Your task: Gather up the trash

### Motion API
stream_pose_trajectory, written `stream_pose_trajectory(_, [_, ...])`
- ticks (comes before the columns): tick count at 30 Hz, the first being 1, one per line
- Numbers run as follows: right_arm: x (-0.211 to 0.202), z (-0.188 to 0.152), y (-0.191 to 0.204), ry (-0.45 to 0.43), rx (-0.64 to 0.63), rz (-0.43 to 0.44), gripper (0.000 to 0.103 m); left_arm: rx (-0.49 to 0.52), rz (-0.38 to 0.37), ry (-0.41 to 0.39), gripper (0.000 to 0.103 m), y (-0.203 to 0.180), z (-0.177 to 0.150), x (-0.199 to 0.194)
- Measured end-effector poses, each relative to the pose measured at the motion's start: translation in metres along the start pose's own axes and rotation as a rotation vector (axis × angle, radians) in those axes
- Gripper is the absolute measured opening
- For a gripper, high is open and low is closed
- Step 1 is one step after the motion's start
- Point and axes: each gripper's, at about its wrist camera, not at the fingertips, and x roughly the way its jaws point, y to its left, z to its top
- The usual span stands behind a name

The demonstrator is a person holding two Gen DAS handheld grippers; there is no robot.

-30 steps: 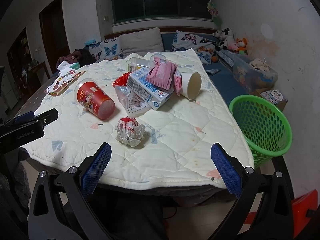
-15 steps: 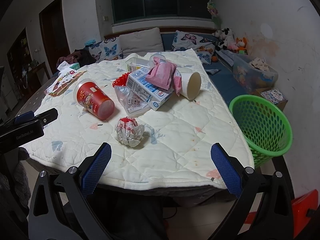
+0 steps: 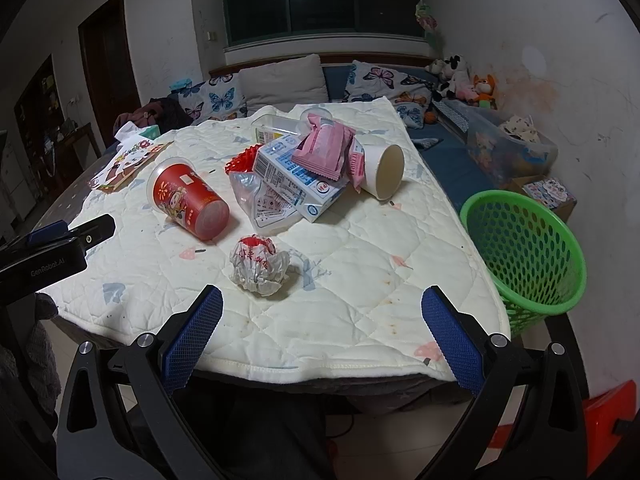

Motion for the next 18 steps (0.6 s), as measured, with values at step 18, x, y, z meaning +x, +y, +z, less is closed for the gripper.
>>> stream_pose_trajectory(18, [0.0017, 0.0036, 0.0019, 0.002, -0.003, 0.005, 0.099, 0.000, -0.002, -0.002, 0.097, -0.0001, 0.0022, 0.0009])
